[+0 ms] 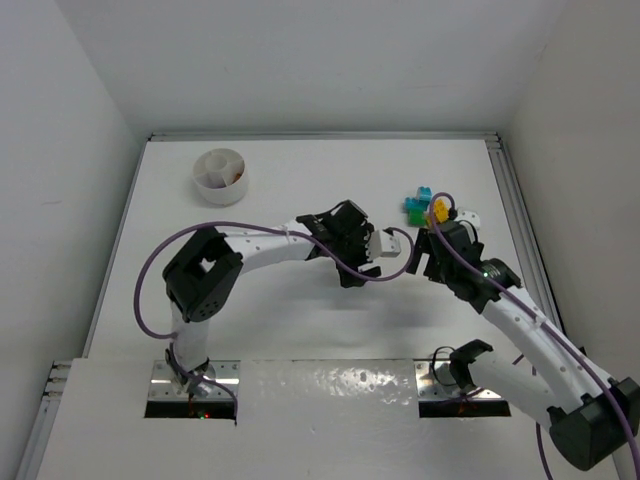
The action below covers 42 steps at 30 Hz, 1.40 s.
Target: Sort the legos into containers by color
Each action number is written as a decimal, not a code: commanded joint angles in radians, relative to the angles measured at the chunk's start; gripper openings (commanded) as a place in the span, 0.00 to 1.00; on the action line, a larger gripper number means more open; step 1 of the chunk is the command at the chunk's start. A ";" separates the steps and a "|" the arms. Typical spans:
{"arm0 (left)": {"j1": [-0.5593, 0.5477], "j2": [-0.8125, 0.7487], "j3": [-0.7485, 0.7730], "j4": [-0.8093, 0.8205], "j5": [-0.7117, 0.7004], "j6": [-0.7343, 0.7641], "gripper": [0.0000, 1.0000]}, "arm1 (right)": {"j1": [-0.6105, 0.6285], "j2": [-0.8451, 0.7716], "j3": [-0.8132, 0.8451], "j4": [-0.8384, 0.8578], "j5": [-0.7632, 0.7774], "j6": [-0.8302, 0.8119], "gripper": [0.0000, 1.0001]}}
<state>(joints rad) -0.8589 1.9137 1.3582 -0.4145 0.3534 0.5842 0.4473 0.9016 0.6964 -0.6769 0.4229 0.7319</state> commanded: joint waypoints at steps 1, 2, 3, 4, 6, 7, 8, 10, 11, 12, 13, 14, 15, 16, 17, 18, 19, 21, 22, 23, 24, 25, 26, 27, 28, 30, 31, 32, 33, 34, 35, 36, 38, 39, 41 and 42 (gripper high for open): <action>-0.035 0.013 -0.022 0.126 -0.016 -0.060 0.79 | -0.005 -0.046 0.002 -0.019 0.048 0.023 0.93; -0.043 0.039 -0.021 0.137 -0.031 -0.082 0.79 | -0.005 -0.050 0.003 -0.023 0.050 0.018 0.93; -0.046 0.051 -0.019 0.157 -0.050 -0.099 0.78 | -0.005 -0.055 0.006 -0.024 0.050 0.014 0.92; -0.048 0.065 -0.013 0.158 -0.079 -0.128 0.74 | -0.005 -0.053 0.009 -0.027 0.050 0.011 0.92; -0.048 0.085 0.002 0.166 -0.112 -0.136 0.69 | -0.005 -0.053 0.021 -0.041 0.053 0.009 0.92; -0.048 0.084 -0.002 0.172 -0.140 -0.135 0.66 | -0.005 -0.056 0.025 -0.044 0.053 0.008 0.92; -0.048 0.076 -0.014 0.180 -0.149 -0.129 0.65 | -0.005 -0.059 0.028 -0.043 0.053 0.008 0.92; -0.048 0.076 -0.014 0.163 -0.137 -0.118 0.64 | -0.005 -0.070 0.026 -0.036 0.048 0.000 0.92; -0.048 0.074 -0.016 0.152 -0.133 -0.121 0.63 | -0.005 -0.072 0.026 -0.035 0.048 -0.006 0.92; -0.048 0.074 -0.019 0.154 -0.123 -0.129 0.59 | -0.005 -0.073 0.025 -0.033 0.050 -0.006 0.92; -0.048 0.076 -0.022 0.154 -0.126 -0.147 0.55 | -0.005 -0.073 0.025 -0.033 0.054 -0.009 0.92; -0.048 0.080 -0.031 0.161 -0.132 -0.156 0.50 | -0.005 -0.075 0.025 -0.032 0.054 -0.011 0.92; -0.048 0.084 -0.036 0.161 -0.148 -0.161 0.40 | -0.004 -0.075 0.025 -0.030 0.053 -0.014 0.92; -0.048 0.087 -0.039 0.157 -0.149 -0.162 0.37 | -0.005 -0.084 0.017 -0.012 0.036 -0.025 0.92; -0.048 0.090 -0.041 0.148 -0.139 -0.161 0.36 | -0.005 -0.092 0.011 -0.001 0.028 -0.025 0.92; -0.048 0.090 -0.044 0.145 -0.133 -0.158 0.36 | -0.005 -0.099 0.006 0.008 0.024 -0.023 0.92; -0.048 0.087 -0.050 0.144 -0.123 -0.156 0.37 | -0.005 -0.107 -0.003 0.020 0.022 -0.020 0.92; -0.048 0.084 -0.054 0.148 -0.096 -0.158 0.43 | -0.004 -0.121 -0.003 0.020 0.028 -0.019 0.92; -0.048 0.084 -0.056 0.148 -0.091 -0.159 0.45 | -0.005 -0.119 0.002 0.017 0.030 -0.022 0.92; -0.049 0.088 -0.054 0.151 -0.090 -0.162 0.47 | -0.005 -0.116 0.005 0.016 0.031 -0.023 0.92; -0.049 0.091 -0.054 0.149 -0.094 -0.164 0.47 | -0.005 -0.113 0.008 0.013 0.033 -0.028 0.92; -0.049 0.096 -0.051 0.152 -0.103 -0.165 0.47 | -0.005 -0.110 0.012 0.007 0.033 -0.031 0.92; -0.049 0.097 -0.053 0.154 -0.120 -0.165 0.47 | -0.005 -0.106 0.017 0.005 0.033 -0.034 0.92; -0.048 0.099 -0.053 0.154 -0.123 -0.159 0.45 | -0.005 -0.104 0.021 0.005 0.034 -0.035 0.92; -0.049 0.100 -0.054 0.154 -0.126 -0.156 0.43 | -0.004 -0.104 0.023 0.004 0.036 -0.037 0.91; -0.048 0.096 -0.047 0.154 -0.133 -0.150 0.28 | -0.005 -0.109 0.025 0.003 0.042 -0.038 0.91; -0.048 0.094 -0.039 0.149 -0.134 -0.152 0.19 | -0.005 -0.109 0.025 0.005 0.043 -0.042 0.90; -0.045 0.090 -0.028 0.137 -0.142 -0.156 0.01 | -0.005 -0.110 0.025 0.005 0.043 -0.043 0.90; -0.042 0.079 0.001 0.129 -0.145 -0.171 0.00 | -0.005 -0.110 0.023 0.008 0.045 -0.046 0.90; -0.025 0.071 0.021 0.097 -0.134 -0.178 0.00 | -0.005 -0.110 0.022 0.010 0.043 -0.048 0.90; -0.006 0.062 0.038 0.077 -0.123 -0.193 0.00 | -0.005 -0.109 0.014 0.014 0.047 -0.048 0.90; 0.013 0.036 0.073 0.038 -0.114 -0.202 0.00 | -0.005 -0.107 0.011 0.028 0.045 -0.048 0.90; 0.113 0.002 0.122 -0.009 -0.088 -0.231 0.00 | -0.005 -0.101 0.003 0.043 0.040 -0.048 0.90; 0.153 -0.031 0.134 -0.054 -0.085 -0.236 0.00 | -0.005 -0.092 0.003 0.062 0.031 -0.051 0.90; 0.282 -0.088 0.165 -0.099 -0.102 -0.231 0.00 | -0.005 -0.075 -0.001 0.085 0.017 -0.064 0.90; 0.364 -0.108 0.174 -0.137 -0.116 -0.230 0.00 | -0.005 -0.051 -0.001 0.108 -0.002 -0.071 0.90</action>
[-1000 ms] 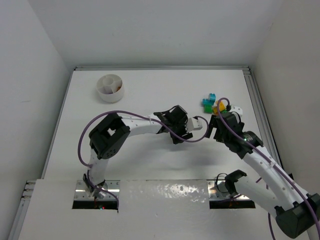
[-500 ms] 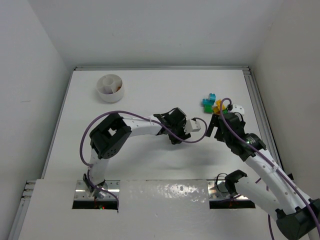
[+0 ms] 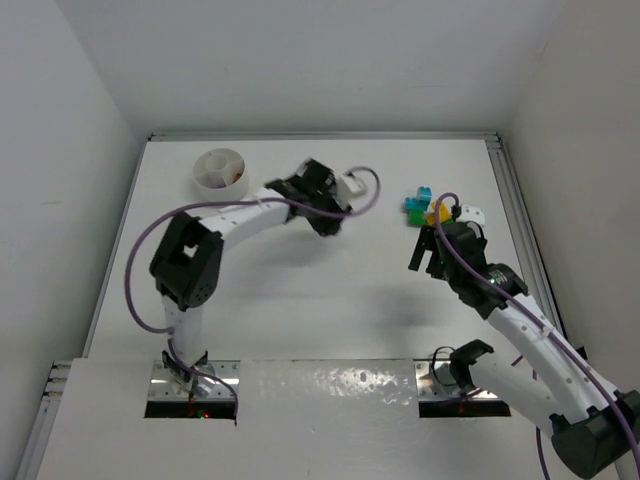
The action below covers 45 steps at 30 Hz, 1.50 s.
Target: Sort the legos into containers by color
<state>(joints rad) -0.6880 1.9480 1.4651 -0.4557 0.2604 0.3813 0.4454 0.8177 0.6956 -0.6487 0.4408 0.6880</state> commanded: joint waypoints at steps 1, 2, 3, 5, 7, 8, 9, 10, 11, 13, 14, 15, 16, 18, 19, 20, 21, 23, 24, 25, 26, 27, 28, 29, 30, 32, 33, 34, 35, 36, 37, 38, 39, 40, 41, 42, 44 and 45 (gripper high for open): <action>0.232 -0.159 0.083 -0.113 -0.053 -0.027 0.00 | -0.004 0.050 0.005 0.090 -0.031 -0.031 0.90; 0.273 -0.197 0.087 -0.141 -0.062 -0.028 0.00 | -0.004 0.087 0.011 0.109 -0.052 -0.045 0.90; 0.357 -0.217 0.092 -0.153 -0.076 -0.039 0.00 | -0.004 0.106 0.025 0.118 -0.063 -0.051 0.89; 0.444 -0.267 0.106 -0.175 -0.090 -0.053 0.00 | -0.004 0.144 0.041 0.145 -0.080 -0.070 0.89; 0.568 -0.288 0.118 -0.181 -0.122 -0.067 0.00 | -0.004 0.196 0.064 0.165 -0.114 -0.079 0.88; 0.650 -0.303 0.116 -0.175 -0.127 -0.070 0.00 | -0.004 0.211 0.071 0.182 -0.128 -0.087 0.87; 0.685 -0.305 0.116 -0.170 -0.138 -0.071 0.00 | -0.004 0.242 0.077 0.191 -0.149 -0.091 0.87; 0.730 -0.299 0.118 -0.169 -0.141 -0.079 0.00 | -0.004 0.257 0.090 0.199 -0.157 -0.096 0.87; 0.760 -0.290 0.118 -0.167 -0.147 -0.082 0.00 | -0.004 0.270 0.096 0.210 -0.162 -0.100 0.87; 0.811 -0.264 0.118 -0.167 -0.161 -0.078 0.00 | -0.004 0.304 0.116 0.221 -0.178 -0.104 0.87; 0.817 -0.258 0.113 -0.160 -0.156 -0.062 0.00 | -0.004 0.313 0.120 0.224 -0.182 -0.105 0.87; 0.818 -0.250 0.107 -0.150 -0.148 -0.059 0.00 | -0.004 0.327 0.130 0.225 -0.186 -0.107 0.87; 0.818 -0.235 0.092 -0.140 -0.138 -0.058 0.00 | -0.004 0.333 0.134 0.227 -0.188 -0.111 0.86; 0.818 -0.212 0.086 -0.117 -0.115 -0.068 0.00 | -0.002 0.342 0.139 0.228 -0.188 -0.116 0.86; 0.817 -0.184 0.090 -0.115 -0.107 -0.070 0.00 | -0.004 0.347 0.145 0.227 -0.185 -0.117 0.86; 0.817 -0.172 0.092 -0.106 -0.098 -0.071 0.00 | -0.004 0.350 0.147 0.227 -0.183 -0.117 0.86; 0.817 -0.160 0.092 -0.098 -0.084 -0.079 0.00 | -0.004 0.350 0.147 0.227 -0.183 -0.117 0.86; 0.815 -0.129 0.093 -0.074 -0.060 -0.081 0.00 | -0.004 0.354 0.147 0.228 -0.180 -0.117 0.86; 0.812 -0.118 0.095 -0.066 -0.043 -0.085 0.00 | -0.004 0.356 0.148 0.228 -0.182 -0.117 0.86; 0.811 -0.097 0.106 -0.061 -0.036 -0.087 0.00 | -0.004 0.359 0.150 0.224 -0.182 -0.116 0.86; 0.808 -0.087 0.115 -0.052 -0.029 -0.084 0.00 | -0.002 0.365 0.153 0.222 -0.180 -0.114 0.86; 0.806 -0.069 0.119 -0.052 -0.023 -0.078 0.00 | -0.004 0.370 0.156 0.221 -0.178 -0.113 0.86; 0.803 -0.063 0.121 -0.049 -0.018 -0.071 0.01 | -0.004 0.371 0.157 0.218 -0.180 -0.111 0.86; 0.797 -0.060 0.121 -0.038 -0.012 -0.062 0.02 | -0.004 0.376 0.159 0.219 -0.178 -0.110 0.86; 0.792 -0.058 0.113 -0.029 -0.012 -0.047 0.02 | -0.004 0.377 0.160 0.218 -0.178 -0.108 0.86; 0.780 -0.054 0.104 0.003 -0.013 -0.033 0.03 | -0.004 0.380 0.163 0.219 -0.178 -0.104 0.86; 0.777 -0.055 0.097 0.012 -0.013 -0.027 0.04 | -0.004 0.382 0.166 0.219 -0.178 -0.105 0.86; 0.772 -0.052 0.095 0.034 -0.015 -0.025 0.05 | -0.004 0.383 0.168 0.218 -0.177 -0.102 0.86; 0.772 -0.050 0.095 0.041 -0.018 -0.027 0.06 | -0.005 0.385 0.170 0.215 -0.177 -0.102 0.86; 0.772 -0.044 0.097 0.057 -0.020 -0.028 0.07 | -0.004 0.386 0.173 0.212 -0.175 -0.100 0.86; 0.772 -0.040 0.100 0.064 -0.029 -0.033 0.08 | -0.004 0.386 0.176 0.212 -0.177 -0.100 0.86; 0.772 -0.035 0.103 0.068 -0.032 -0.035 0.08 | -0.004 0.386 0.177 0.208 -0.177 -0.100 0.86; 0.772 -0.031 0.104 0.066 -0.033 -0.035 0.08 | -0.004 0.385 0.177 0.202 -0.174 -0.100 0.86; 0.772 -0.026 0.109 0.060 -0.032 -0.035 0.10 | -0.004 0.386 0.179 0.199 -0.171 -0.102 0.86; 0.772 -0.018 0.116 0.052 -0.033 -0.030 0.11 | -0.004 0.385 0.182 0.196 -0.168 -0.102 0.86; 0.772 -0.009 0.120 0.037 -0.033 -0.028 0.11 | -0.004 0.383 0.182 0.193 -0.163 -0.104 0.86; 0.772 -0.003 0.121 0.022 -0.039 -0.022 0.13 | -0.004 0.380 0.183 0.192 -0.160 -0.105 0.86; 0.772 -0.003 0.118 0.011 -0.041 -0.019 0.13 | -0.004 0.379 0.183 0.190 -0.159 -0.107 0.86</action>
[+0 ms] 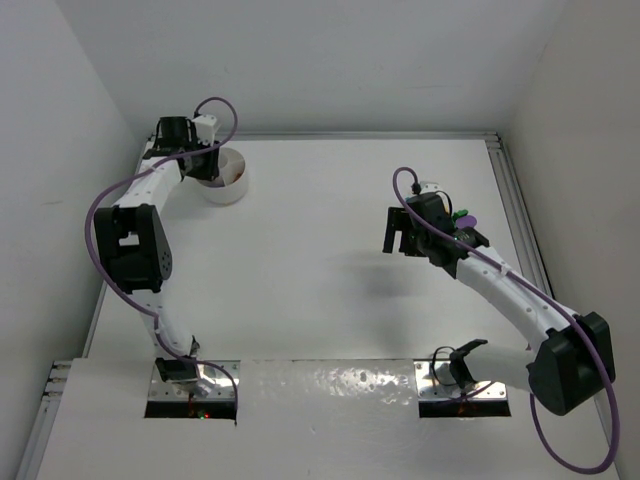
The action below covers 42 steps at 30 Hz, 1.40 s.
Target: Sort the legos into containers by color
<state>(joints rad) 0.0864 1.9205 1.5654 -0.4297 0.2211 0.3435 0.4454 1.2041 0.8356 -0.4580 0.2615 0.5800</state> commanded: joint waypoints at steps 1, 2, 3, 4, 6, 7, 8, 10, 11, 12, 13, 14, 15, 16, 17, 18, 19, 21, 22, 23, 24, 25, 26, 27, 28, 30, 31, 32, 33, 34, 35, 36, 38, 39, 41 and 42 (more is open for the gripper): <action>-0.002 0.022 0.010 -0.020 -0.005 0.026 0.14 | -0.004 -0.009 0.045 -0.002 0.024 0.000 0.86; -0.002 0.012 0.004 -0.020 -0.006 0.031 0.14 | -0.004 -0.009 0.045 -0.002 0.024 0.000 0.86; -0.002 0.006 -0.002 -0.020 -0.008 0.032 0.14 | -0.004 -0.011 0.045 -0.001 0.024 0.000 0.86; -0.002 0.000 -0.010 -0.017 -0.011 0.038 0.14 | -0.004 -0.011 0.045 -0.002 0.022 0.000 0.86; -0.002 -0.017 -0.031 -0.006 -0.011 0.042 0.16 | -0.004 -0.011 0.045 -0.001 0.022 -0.002 0.86; -0.002 -0.020 -0.039 -0.004 -0.011 0.045 0.16 | -0.004 -0.009 0.046 0.001 0.021 -0.002 0.86; -0.002 -0.020 -0.041 -0.007 -0.009 0.045 0.16 | -0.004 -0.011 0.046 0.001 0.021 -0.002 0.86; -0.002 -0.023 -0.038 -0.015 -0.011 0.040 0.16 | -0.004 -0.011 0.049 0.001 0.019 -0.005 0.86; -0.002 -0.028 -0.038 -0.015 -0.011 0.035 0.16 | -0.004 -0.011 0.051 0.001 0.019 -0.005 0.86; -0.002 -0.034 -0.042 -0.015 -0.008 0.032 0.16 | -0.004 -0.011 0.054 -0.002 0.021 -0.005 0.86; -0.001 -0.050 -0.048 -0.012 -0.003 0.034 0.16 | -0.004 -0.012 0.056 -0.004 0.021 -0.005 0.86; -0.001 -0.058 -0.053 -0.003 -0.003 0.035 0.16 | -0.004 -0.014 0.056 -0.005 0.022 -0.006 0.86; -0.002 -0.067 -0.067 0.003 -0.003 0.038 0.16 | -0.004 -0.017 0.054 -0.005 0.021 -0.006 0.86; -0.001 -0.078 -0.071 0.006 -0.002 0.041 0.16 | -0.004 -0.020 0.053 -0.005 0.022 -0.005 0.86; -0.002 -0.081 -0.074 0.005 -0.002 0.043 0.16 | -0.004 -0.021 0.051 -0.005 0.022 -0.005 0.86; -0.002 -0.084 -0.071 -0.001 -0.002 0.043 0.16 | -0.004 -0.023 0.048 -0.005 0.024 -0.003 0.86; -0.002 -0.084 -0.071 -0.006 -0.002 0.043 0.16 | -0.004 -0.024 0.048 -0.005 0.024 -0.002 0.86; -0.001 -0.092 -0.073 -0.011 -0.005 0.043 0.16 | -0.004 -0.026 0.049 -0.007 0.021 0.000 0.86; -0.001 -0.097 -0.077 -0.006 -0.005 0.043 0.16 | -0.004 -0.029 0.049 -0.008 0.019 0.000 0.86; 0.001 -0.104 -0.093 0.002 -0.012 0.043 0.16 | -0.004 -0.031 0.049 -0.008 0.019 0.001 0.86; 0.003 -0.113 -0.102 0.023 -0.015 0.043 0.16 | -0.004 -0.031 0.048 -0.008 0.019 0.001 0.86; 0.003 -0.117 -0.111 0.035 -0.019 0.042 0.16 | -0.004 -0.035 0.048 -0.010 0.022 0.001 0.86; 0.004 -0.118 -0.123 0.046 -0.020 0.045 0.16 | -0.004 -0.035 0.046 -0.010 0.021 0.001 0.86; 0.004 -0.109 -0.122 0.054 -0.019 0.045 0.16 | -0.004 -0.037 0.043 -0.007 0.022 0.001 0.86; 0.003 -0.101 -0.114 0.051 -0.020 0.045 0.16 | -0.004 -0.038 0.043 -0.007 0.021 0.001 0.86; 0.003 -0.066 -0.076 0.031 -0.022 0.042 0.16 | -0.004 -0.040 0.045 -0.013 0.021 0.001 0.86; 0.004 -0.057 -0.055 0.029 -0.023 0.040 0.17 | -0.004 -0.041 0.046 -0.016 0.019 0.003 0.86; 0.003 -0.046 -0.050 0.028 -0.023 0.038 0.17 | -0.002 -0.044 0.046 -0.018 0.021 0.004 0.86; 0.003 -0.043 -0.047 0.038 -0.025 0.037 0.18 | -0.004 -0.046 0.045 -0.021 0.022 0.004 0.86; 0.003 -0.041 -0.045 0.045 -0.025 0.035 0.18 | -0.004 -0.051 0.043 -0.022 0.022 0.004 0.86; 0.003 -0.041 -0.042 0.054 -0.022 0.032 0.18 | -0.004 -0.058 0.039 -0.022 0.024 0.006 0.86; 0.004 -0.041 -0.038 0.060 -0.022 0.032 0.19 | -0.004 -0.061 0.037 -0.025 0.025 0.006 0.86; 0.003 -0.040 -0.028 0.068 -0.020 0.028 0.20 | -0.004 -0.073 0.030 -0.030 0.033 0.011 0.86; 0.003 -0.038 -0.025 0.069 -0.020 0.028 0.20 | -0.004 -0.077 0.023 -0.031 0.033 0.012 0.86; 0.003 -0.029 -0.025 0.071 -0.019 0.029 0.20 | -0.004 -0.086 0.019 -0.036 0.033 0.017 0.86; 0.003 -0.025 -0.027 0.068 -0.019 0.034 0.20 | -0.004 -0.087 0.017 -0.034 0.036 0.018 0.86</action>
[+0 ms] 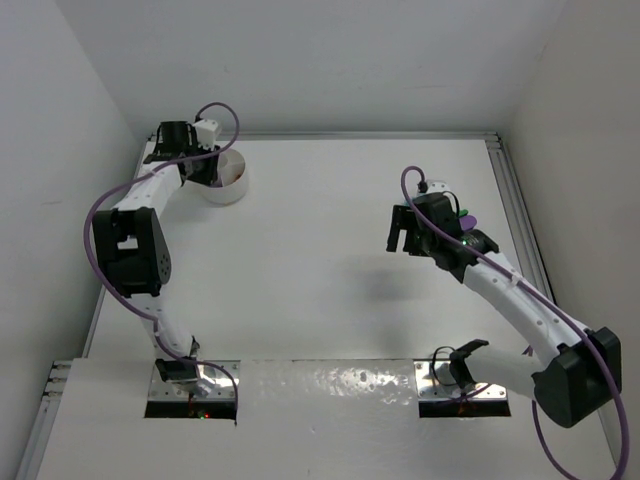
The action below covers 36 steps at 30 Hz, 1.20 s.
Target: Sort the legos into containers by color
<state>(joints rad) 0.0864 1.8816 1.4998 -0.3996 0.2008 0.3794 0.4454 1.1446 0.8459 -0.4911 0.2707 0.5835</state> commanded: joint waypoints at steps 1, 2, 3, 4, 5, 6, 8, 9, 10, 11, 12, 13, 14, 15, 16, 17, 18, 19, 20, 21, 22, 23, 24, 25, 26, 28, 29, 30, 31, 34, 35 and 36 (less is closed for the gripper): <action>0.003 0.017 0.037 0.035 -0.001 0.001 0.20 | -0.004 -0.031 0.007 -0.003 0.027 0.016 0.86; 0.003 0.024 0.036 0.033 -0.004 0.003 0.20 | -0.004 -0.034 0.007 -0.006 0.030 0.018 0.86; 0.003 0.028 0.031 0.034 -0.012 0.007 0.20 | -0.004 -0.037 0.007 -0.007 0.032 0.018 0.86; 0.003 0.033 0.031 0.035 -0.015 0.007 0.20 | -0.002 -0.037 0.007 -0.009 0.033 0.019 0.86; 0.003 0.034 0.028 0.036 -0.017 0.010 0.20 | -0.004 -0.040 0.008 -0.012 0.033 0.018 0.86; 0.003 0.036 0.028 0.038 -0.020 0.010 0.20 | -0.004 -0.042 0.009 -0.014 0.036 0.018 0.86; 0.003 0.040 0.030 0.042 -0.021 0.013 0.20 | -0.002 -0.043 0.012 -0.018 0.039 0.015 0.86; 0.004 0.043 0.033 0.044 -0.023 0.013 0.22 | -0.004 -0.043 0.013 -0.021 0.039 0.015 0.86; 0.004 0.047 0.034 0.047 -0.026 0.015 0.24 | -0.004 -0.043 0.013 -0.023 0.039 0.015 0.86; 0.003 0.050 0.040 0.047 -0.026 0.012 0.34 | -0.004 -0.045 0.015 -0.023 0.038 0.015 0.86; 0.004 0.053 0.045 0.047 -0.027 0.009 0.39 | -0.004 -0.045 0.015 -0.024 0.038 0.016 0.86; 0.003 0.054 0.048 0.045 -0.026 0.007 0.42 | -0.004 -0.046 0.013 -0.024 0.036 0.016 0.86; 0.003 0.056 0.051 0.045 -0.023 0.006 0.47 | -0.004 -0.048 0.013 -0.024 0.036 0.018 0.86; 0.004 0.053 0.056 0.045 -0.020 -0.002 0.50 | -0.004 -0.049 0.012 -0.024 0.035 0.018 0.86; 0.004 0.051 0.057 0.047 -0.020 -0.005 0.52 | -0.004 -0.051 0.010 -0.026 0.035 0.019 0.86; 0.003 0.050 0.057 0.048 -0.020 -0.008 0.54 | -0.004 -0.051 0.010 -0.026 0.035 0.019 0.86; 0.004 0.045 0.062 0.050 -0.020 -0.008 0.55 | -0.004 -0.052 0.009 -0.026 0.035 0.019 0.85; 0.003 0.044 0.063 0.050 -0.020 -0.008 0.56 | -0.004 -0.055 0.009 -0.026 0.033 0.018 0.85; 0.003 0.042 0.066 0.051 -0.021 -0.008 0.56 | -0.002 -0.055 0.009 -0.026 0.033 0.018 0.85; 0.003 0.039 0.072 0.050 -0.021 -0.011 0.56 | -0.004 -0.057 0.009 -0.026 0.033 0.018 0.85; 0.003 0.036 0.077 0.047 -0.020 -0.013 0.56 | -0.002 -0.057 0.009 -0.026 0.032 0.016 0.85; 0.003 0.034 0.088 0.045 -0.018 -0.013 0.56 | -0.004 -0.057 0.007 -0.026 0.030 0.015 0.85; 0.003 0.030 0.092 0.045 -0.017 -0.020 0.56 | -0.004 -0.057 0.008 -0.024 0.030 0.013 0.85; 0.003 0.027 0.097 0.044 -0.012 -0.023 0.56 | -0.004 -0.057 0.009 -0.023 0.030 0.013 0.85; 0.004 0.024 0.109 0.042 -0.011 -0.027 0.56 | -0.004 -0.056 0.009 -0.023 0.030 0.010 0.85; 0.003 0.007 0.131 0.035 0.005 -0.053 0.56 | -0.004 -0.051 0.010 -0.024 0.032 0.009 0.85; 0.004 0.004 0.140 0.031 0.011 -0.059 0.56 | -0.004 -0.048 0.013 -0.029 0.032 0.009 0.85; 0.003 -0.002 0.148 0.019 0.018 -0.065 0.56 | -0.004 -0.040 0.018 -0.050 0.041 0.006 0.81; 0.003 -0.015 0.164 0.013 0.035 -0.076 0.56 | -0.004 -0.019 0.037 -0.069 0.071 0.003 0.76; 0.001 -0.039 0.201 -0.027 0.064 -0.106 0.55 | -0.010 0.044 0.097 -0.150 0.123 -0.020 0.48; 0.000 -0.045 0.207 -0.041 0.078 -0.111 0.54 | -0.033 0.059 0.113 -0.165 0.134 -0.022 0.43; -0.002 -0.053 0.212 -0.066 0.094 -0.112 0.53 | -0.051 0.073 0.126 -0.190 0.125 -0.022 0.41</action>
<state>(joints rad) 0.0864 1.9182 1.6535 -0.4313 0.2314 0.3061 0.4320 1.1828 0.9012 -0.6140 0.3393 0.5747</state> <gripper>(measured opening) 0.540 0.431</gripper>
